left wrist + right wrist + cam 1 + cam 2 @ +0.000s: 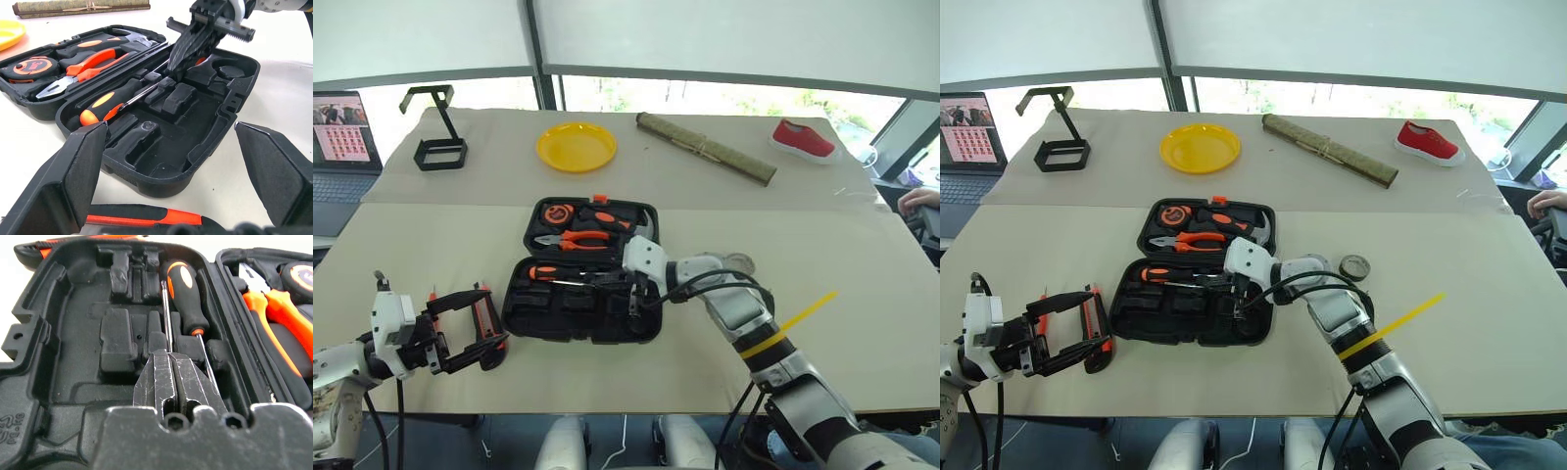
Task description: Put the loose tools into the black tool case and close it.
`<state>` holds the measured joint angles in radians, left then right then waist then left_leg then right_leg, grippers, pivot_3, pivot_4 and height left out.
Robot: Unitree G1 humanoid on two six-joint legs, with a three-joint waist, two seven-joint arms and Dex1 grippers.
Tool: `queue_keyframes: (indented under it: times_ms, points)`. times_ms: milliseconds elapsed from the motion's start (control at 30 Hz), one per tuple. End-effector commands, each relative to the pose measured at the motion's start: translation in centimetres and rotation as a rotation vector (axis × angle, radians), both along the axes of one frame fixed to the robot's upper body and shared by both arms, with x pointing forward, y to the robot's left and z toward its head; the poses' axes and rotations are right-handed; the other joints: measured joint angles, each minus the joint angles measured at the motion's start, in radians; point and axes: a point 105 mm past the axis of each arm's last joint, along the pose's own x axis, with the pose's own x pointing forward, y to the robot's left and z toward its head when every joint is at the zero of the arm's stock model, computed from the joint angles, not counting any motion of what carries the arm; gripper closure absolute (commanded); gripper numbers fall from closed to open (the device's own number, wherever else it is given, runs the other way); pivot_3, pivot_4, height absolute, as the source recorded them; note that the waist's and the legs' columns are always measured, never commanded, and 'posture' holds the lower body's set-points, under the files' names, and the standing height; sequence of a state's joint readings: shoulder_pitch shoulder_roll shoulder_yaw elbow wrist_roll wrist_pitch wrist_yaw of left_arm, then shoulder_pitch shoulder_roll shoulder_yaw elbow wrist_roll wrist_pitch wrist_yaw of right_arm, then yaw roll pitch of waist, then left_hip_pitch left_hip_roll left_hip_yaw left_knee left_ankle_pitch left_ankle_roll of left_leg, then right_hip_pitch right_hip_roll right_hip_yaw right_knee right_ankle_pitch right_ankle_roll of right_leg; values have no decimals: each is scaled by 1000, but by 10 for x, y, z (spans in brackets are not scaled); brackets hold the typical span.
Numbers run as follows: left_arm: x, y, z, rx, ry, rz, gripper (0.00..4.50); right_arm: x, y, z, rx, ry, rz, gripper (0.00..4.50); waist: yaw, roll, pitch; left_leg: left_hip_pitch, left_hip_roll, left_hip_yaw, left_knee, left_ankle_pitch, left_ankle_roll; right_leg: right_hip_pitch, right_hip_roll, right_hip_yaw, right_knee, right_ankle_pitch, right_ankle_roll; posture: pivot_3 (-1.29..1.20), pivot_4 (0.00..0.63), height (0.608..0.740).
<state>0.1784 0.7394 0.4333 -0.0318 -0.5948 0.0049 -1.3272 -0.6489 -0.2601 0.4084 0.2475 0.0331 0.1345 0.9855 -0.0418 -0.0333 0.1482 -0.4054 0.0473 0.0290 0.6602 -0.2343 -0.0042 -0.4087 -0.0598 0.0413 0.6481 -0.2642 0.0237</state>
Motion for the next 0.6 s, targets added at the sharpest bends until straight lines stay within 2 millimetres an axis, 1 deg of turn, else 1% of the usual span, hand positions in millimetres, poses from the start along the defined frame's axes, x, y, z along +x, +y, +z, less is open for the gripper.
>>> queue_keyframes:
  times_ms: [33, 67, 100, 167, 233, 267, 333, 367, 400, 467, 500, 533, 600]
  points:
    - [-2, -2, 8, 19, -25, -13, 0, 1, -1, -8, -21, -17, 9, 4453, 0, 0, 0, 0, 0, 0, 0, 0, 0, 0, 0, 0, 0, 0, 0, 0, 150, 740]
    - [-2, 0, 9, 22, -27, -3, 0, 0, -1, -8, -14, -25, 14, 4453, 0, 0, 0, 1, 0, 0, 0, 0, 0, 0, 0, 0, 0, 0, 0, 0, 150, 740]
    - [-3, 3, 10, 22, -28, 16, 0, -1, -1, -3, 23, -26, 17, 4453, -1, 0, 0, 1, 0, 0, 0, 0, 0, 1, 0, 0, 0, 0, 0, 0, 150, 740]
    - [-5, 10, 13, 9, -27, 64, 0, -8, 0, 22, 167, -30, 45, 4453, -1, 0, 0, 1, 0, 0, 0, 0, 0, 1, 0, 0, 0, 0, 0, 0, 150, 740]
    - [-9, 20, 17, -22, -21, 128, 0, -20, -7, 52, 344, 9, 75, 4453, 0, 0, 0, 0, 2, -1, 0, 0, 0, 1, 0, 0, 0, 0, 0, 0, 150, 740]
    - [-11, 24, 18, -30, -20, 161, 0, -25, -12, 60, 394, 34, 82, 4453, 0, 0, 0, 0, 2, -1, 0, 0, 0, 0, 0, 0, 0, 0, 0, 0, 150, 740]
    - [-16, 40, 19, -51, -16, 276, 0, -35, -31, 70, 431, 33, 76, 3903, 2, 0, 0, -1, 2, -4, 0, 0, 0, -1, -1, 0, 0, 0, 0, 0, 150, 740]
    - [-20, 50, 19, -61, -19, 346, 0, -40, -42, 71, 430, 29, 62, 3691, 2, 0, 0, -1, 2, -6, 0, 0, 0, 0, -1, 0, 0, 0, 0, 0, 150, 740]
    - [-25, 58, 19, -75, -18, 405, 0, -44, -52, 72, 430, 19, 44, 3343, 5, 0, 0, 0, 2, -6, 0, 0, -1, 0, -2, 1, 0, 0, 0, 0, 150, 740]
    - [-40, 76, 16, -87, -2, 540, 0, -52, -75, 72, 433, 13, -16, 2740, 8, -1, 0, 2, 2, -6, 0, -1, -2, 3, -2, 0, -2, 0, 0, 0, 150, 740]
    - [-47, 84, 13, -81, 5, 598, 0, -55, -84, 73, 447, 2, -41, 2348, 8, -1, 0, 2, 2, -6, 0, -1, -2, 3, -2, 0, -2, 0, 0, 0, 150, 740]
    - [-55, 92, 11, -69, 11, 648, 0, -58, -91, 75, 469, -14, -60, 1936, 8, -2, 0, 2, 2, -6, 0, -2, -3, 3, -2, 0, -3, 0, 0, 0, 150, 740]
    - [-73, 108, 4, -48, 33, 754, 0, -68, -105, 77, 524, -54, -51, 1307, 7, -2, 0, 2, 2, -4, 0, -2, -3, 3, -2, 1, -3, 0, 0, 0, 150, 740]
